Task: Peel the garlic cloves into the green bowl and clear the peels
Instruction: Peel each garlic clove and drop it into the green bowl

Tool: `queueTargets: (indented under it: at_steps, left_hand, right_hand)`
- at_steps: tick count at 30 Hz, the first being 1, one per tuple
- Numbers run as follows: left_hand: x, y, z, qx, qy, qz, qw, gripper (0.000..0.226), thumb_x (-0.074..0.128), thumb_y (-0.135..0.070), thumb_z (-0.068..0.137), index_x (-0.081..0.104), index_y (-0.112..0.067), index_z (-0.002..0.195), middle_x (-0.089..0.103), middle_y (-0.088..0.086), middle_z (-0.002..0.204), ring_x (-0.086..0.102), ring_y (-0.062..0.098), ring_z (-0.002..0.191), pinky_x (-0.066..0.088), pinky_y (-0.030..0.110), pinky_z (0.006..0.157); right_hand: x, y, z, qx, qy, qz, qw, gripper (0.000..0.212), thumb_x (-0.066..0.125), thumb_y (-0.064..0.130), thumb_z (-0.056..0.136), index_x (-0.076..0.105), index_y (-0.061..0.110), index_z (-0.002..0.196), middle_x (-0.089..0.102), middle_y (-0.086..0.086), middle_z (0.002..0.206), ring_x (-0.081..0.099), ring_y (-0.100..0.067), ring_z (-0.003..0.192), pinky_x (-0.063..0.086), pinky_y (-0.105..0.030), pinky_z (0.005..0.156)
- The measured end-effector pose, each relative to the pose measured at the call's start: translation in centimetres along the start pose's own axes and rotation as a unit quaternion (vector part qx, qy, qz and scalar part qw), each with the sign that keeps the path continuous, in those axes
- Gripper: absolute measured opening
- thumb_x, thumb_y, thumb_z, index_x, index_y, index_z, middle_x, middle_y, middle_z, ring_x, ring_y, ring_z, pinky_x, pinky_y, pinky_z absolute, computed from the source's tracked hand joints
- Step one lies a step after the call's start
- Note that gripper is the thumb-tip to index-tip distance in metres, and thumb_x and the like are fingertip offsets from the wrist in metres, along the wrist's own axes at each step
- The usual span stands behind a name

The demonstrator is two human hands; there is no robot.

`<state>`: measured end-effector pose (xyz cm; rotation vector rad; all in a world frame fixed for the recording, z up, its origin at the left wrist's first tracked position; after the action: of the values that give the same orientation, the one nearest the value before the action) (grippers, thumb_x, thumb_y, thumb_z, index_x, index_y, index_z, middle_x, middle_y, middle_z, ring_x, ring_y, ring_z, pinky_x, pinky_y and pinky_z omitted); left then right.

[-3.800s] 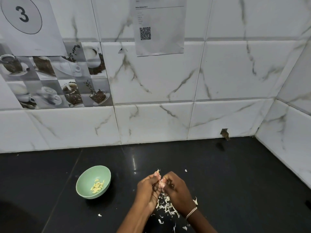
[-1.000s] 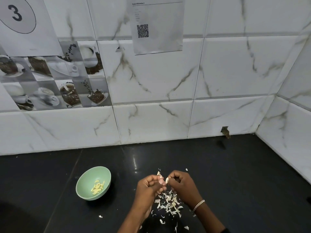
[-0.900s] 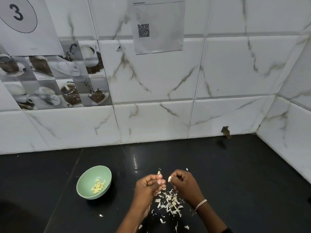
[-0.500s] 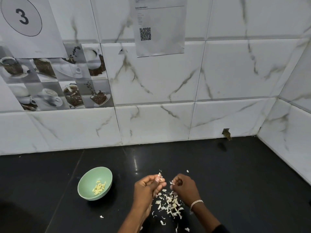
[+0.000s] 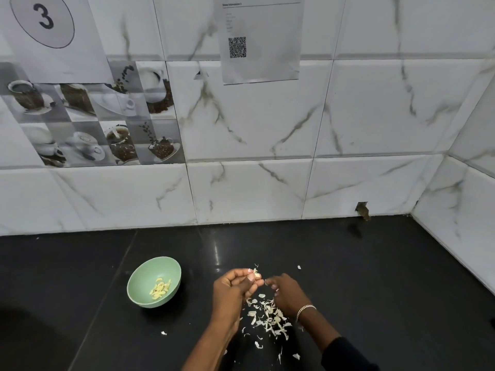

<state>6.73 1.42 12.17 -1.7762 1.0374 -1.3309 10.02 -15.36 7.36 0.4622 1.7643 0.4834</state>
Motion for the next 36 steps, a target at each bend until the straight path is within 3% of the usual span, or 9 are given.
queueTargets:
  at_steps: [2,5,7,11,13,16,19,27,36]
  left_hand:
    - [-0.1,0.1,0.0,0.0,-0.009,0.0,1.0,0.016,0.068,0.009,0.086,0.069,0.009,0.102,0.075,0.026,0.093,0.075,0.034,0.086,0.062,0.026,0.073]
    - [-0.2,0.3,0.0,0.003,-0.018,0.01,1.0,0.015,0.069,0.009,0.086,0.07,0.007,0.1,0.075,0.025,0.092,0.076,0.033,0.085,0.062,0.025,0.072]
    - [-0.4,0.6,0.0,0.005,-0.026,0.021,0.999,0.015,0.069,0.01,0.085,0.071,0.008,0.099,0.075,0.025,0.09,0.075,0.031,0.083,0.061,0.025,0.071]
    - [-0.7,1.0,0.2,0.008,-0.039,0.049,0.998,0.014,0.072,0.009,0.083,0.072,0.008,0.097,0.074,0.025,0.085,0.073,0.028,0.078,0.059,0.028,0.074]
    - [-0.8,1.2,0.3,0.008,-0.045,0.064,0.997,0.014,0.073,0.01,0.083,0.072,0.008,0.096,0.074,0.025,0.08,0.071,0.024,0.073,0.057,0.026,0.07]
    - [-0.8,1.4,0.2,0.007,-0.05,0.077,0.996,0.012,0.074,0.01,0.081,0.074,0.006,0.092,0.074,0.025,0.079,0.069,0.022,0.069,0.055,0.021,0.062]
    - [-0.7,1.6,0.3,0.008,-0.046,0.086,0.995,0.012,0.076,0.01,0.077,0.075,0.004,0.088,0.074,0.023,0.08,0.066,0.023,0.069,0.055,0.022,0.061]
    - [-0.7,2.0,0.1,0.009,-0.044,0.087,0.995,0.013,0.073,0.011,0.081,0.073,0.006,0.093,0.075,0.024,0.082,0.072,0.028,0.075,0.06,0.036,0.078]
    - [-0.8,1.8,-0.2,0.017,-0.028,0.122,0.992,0.024,0.076,0.009,0.079,0.07,-0.003,0.1,0.075,0.023,0.084,0.072,0.026,0.075,0.059,0.037,0.078]
  right_hand:
    - [0.0,-0.3,0.0,0.012,0.002,0.012,1.0,0.043,0.053,-0.004,0.085,0.071,0.017,0.118,0.065,0.006,0.096,0.068,-0.013,0.091,0.054,-0.02,0.086]
    - [-0.6,-0.4,-0.4,0.05,-0.057,0.037,0.996,0.009,0.071,0.02,0.083,0.071,0.021,0.074,0.07,0.005,0.074,0.069,-0.011,0.066,0.058,-0.029,0.065]
    - [-0.9,-0.5,-0.5,0.052,-0.091,0.023,0.994,0.025,0.077,0.037,0.078,0.059,0.024,0.066,0.067,0.007,0.074,0.062,-0.008,0.069,0.048,-0.027,0.062]
    - [-1.5,0.4,-0.5,-0.003,-0.088,0.05,0.995,0.025,0.06,0.007,0.086,0.061,0.03,0.075,0.066,0.001,0.093,0.063,-0.013,0.081,0.054,-0.033,0.081]
    - [-2.0,0.9,-1.0,-0.028,-0.08,0.129,0.988,0.03,0.058,-0.001,0.087,0.068,0.028,0.086,0.069,0.002,0.091,0.065,-0.01,0.075,0.058,-0.03,0.079]
    - [-2.4,2.2,-2.0,-0.077,-0.059,0.24,0.966,0.015,0.07,0.013,0.088,0.077,0.021,0.099,0.076,0.0,0.084,0.073,-0.018,0.073,0.062,-0.032,0.07]
    - [-2.8,3.6,-3.0,-0.124,-0.045,0.264,0.955,0.017,0.077,0.027,0.087,0.078,0.017,0.101,0.078,0.0,0.083,0.075,-0.015,0.075,0.06,-0.026,0.068]
    - [-2.8,3.5,-3.2,-0.091,-0.018,0.275,0.957,0.003,0.075,0.011,0.087,0.076,0.009,0.088,0.076,-0.007,0.074,0.074,-0.016,0.067,0.059,-0.024,0.064]
    - [-1.9,3.1,-2.9,-0.055,0.002,0.337,0.94,0.016,0.078,0.011,0.085,0.07,-0.003,0.088,0.075,-0.016,0.076,0.075,-0.027,0.072,0.062,-0.032,0.069]
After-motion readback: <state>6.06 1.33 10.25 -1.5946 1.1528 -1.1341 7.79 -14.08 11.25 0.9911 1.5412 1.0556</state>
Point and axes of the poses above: each hand's wrist, its own z-axis towards the middle knuckle, its own x-axis out of the palm, y = z × x, the point moved 4 cm from there along z, towards the middle knuckle
